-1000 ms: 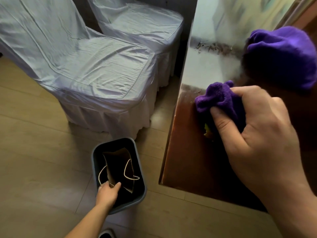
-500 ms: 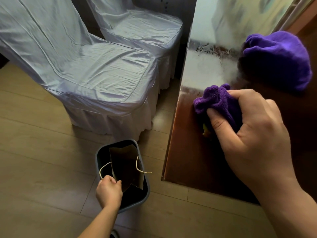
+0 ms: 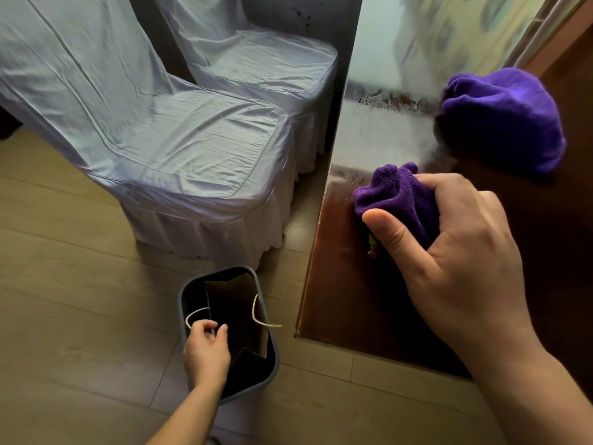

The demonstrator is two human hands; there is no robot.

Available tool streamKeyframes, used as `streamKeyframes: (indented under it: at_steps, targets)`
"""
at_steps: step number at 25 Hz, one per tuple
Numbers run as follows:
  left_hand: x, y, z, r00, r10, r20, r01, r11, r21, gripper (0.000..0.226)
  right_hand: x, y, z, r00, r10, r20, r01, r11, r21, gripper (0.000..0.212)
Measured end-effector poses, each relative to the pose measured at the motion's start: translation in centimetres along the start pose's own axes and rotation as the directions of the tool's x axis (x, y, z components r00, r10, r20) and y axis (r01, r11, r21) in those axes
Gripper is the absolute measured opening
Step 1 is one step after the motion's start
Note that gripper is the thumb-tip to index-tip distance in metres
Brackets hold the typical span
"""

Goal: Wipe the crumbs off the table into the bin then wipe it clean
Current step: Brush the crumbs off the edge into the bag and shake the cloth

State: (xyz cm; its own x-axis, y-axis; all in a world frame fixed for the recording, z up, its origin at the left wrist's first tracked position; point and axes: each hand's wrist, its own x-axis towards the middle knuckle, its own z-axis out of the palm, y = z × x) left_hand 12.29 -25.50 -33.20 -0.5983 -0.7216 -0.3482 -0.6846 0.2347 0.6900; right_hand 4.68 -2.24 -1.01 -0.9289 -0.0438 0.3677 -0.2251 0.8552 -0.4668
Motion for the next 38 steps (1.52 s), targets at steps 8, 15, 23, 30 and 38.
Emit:
streamKeyframes:
  at_steps: [8, 15, 23, 30, 38]
  targets:
    - [0.5, 1.0, -0.9, 0.994, 0.043, 0.104, -0.08, 0.918, 0.389, 0.048, 0.0, 0.1, 0.0, 1.0, 0.003, 0.009, -0.003, 1.0, -0.014, 0.062]
    - [1.6, 1.3, -1.7, 0.979, -0.162, 0.123, 0.084, 0.872, 0.482, 0.017, 0.1, 0.6, 0.3, 1.0, -0.022, 0.006, 0.022, 0.999, -0.027, 0.061]
    - [-3.1, 7.1, -9.1, 0.99, 0.138, 0.024, -0.139, 0.952, 0.274, 0.034, 0.2, 0.6, -0.2, 1.0, -0.009, 0.001, 0.009, 1.0, 0.027, 0.04]
    - [-10.7, 12.6, -15.9, 0.942, 0.296, 0.161, -0.33, 0.905, 0.27, 0.041, 3.8, 3.3, -3.7, 0.958, 0.235, 0.167, -0.282, 0.88, 0.381, 0.029]
    - [-14.6, 16.3, -16.7, 0.907, 0.3, 0.294, -0.382, 0.882, 0.277, 0.036, 2.4, 2.4, -3.7, 0.952, 0.021, 0.307, -0.084, 0.978, 0.194, 0.026]
